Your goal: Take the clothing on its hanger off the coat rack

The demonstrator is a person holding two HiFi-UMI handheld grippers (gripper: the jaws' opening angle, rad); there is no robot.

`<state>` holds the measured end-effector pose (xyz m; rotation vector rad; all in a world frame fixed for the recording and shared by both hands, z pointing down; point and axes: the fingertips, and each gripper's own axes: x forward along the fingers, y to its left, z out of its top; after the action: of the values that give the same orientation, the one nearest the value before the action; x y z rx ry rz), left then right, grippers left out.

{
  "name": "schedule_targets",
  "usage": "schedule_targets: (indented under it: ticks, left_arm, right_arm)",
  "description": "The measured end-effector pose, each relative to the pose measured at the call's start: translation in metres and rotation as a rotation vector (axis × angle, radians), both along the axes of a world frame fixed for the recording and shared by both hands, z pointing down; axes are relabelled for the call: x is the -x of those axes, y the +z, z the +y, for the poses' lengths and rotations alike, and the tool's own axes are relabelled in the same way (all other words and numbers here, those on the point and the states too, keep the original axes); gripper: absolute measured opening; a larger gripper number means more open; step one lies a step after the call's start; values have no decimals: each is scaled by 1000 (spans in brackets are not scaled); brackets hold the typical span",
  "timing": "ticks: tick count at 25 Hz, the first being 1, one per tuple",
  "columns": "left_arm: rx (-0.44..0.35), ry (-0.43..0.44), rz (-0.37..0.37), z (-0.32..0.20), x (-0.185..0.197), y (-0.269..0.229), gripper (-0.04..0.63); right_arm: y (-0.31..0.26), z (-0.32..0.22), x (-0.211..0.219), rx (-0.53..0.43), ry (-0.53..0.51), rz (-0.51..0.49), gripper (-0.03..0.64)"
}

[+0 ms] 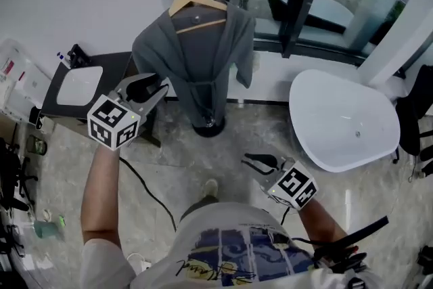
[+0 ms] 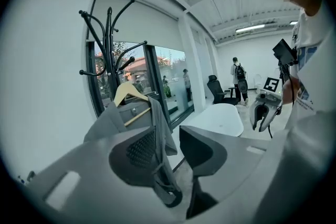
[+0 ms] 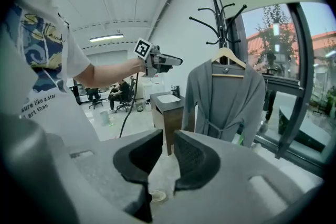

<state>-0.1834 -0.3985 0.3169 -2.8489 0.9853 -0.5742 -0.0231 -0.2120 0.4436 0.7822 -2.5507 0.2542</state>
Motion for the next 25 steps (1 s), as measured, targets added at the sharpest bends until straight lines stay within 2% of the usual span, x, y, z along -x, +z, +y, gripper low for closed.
schedule_targets:
  ticks: [8,10,15,19,22,25]
  left_arm:
    - [-96,40,-132,-136,26,-40,216]
    - [-92,73,-164,-162,25,-42,236]
    - [13,171,-207,-210,13,-23,302]
    - [163,223,-207,-233,3,4,334]
    - [267,280,-224,-238,-3,24,342]
    - [323,326,-253,-238,-13,36,322]
  right_arm:
    - [15,-38,19,28,163,8,67]
    - [16,-43,21,23,201,10,67]
    - [16,-52,23,31,278,9,67]
    - [16,-57,17,33,323,15,67]
    - [20,-62,11,39,355,16,67]
    - [22,-64,9,52,372,10,66]
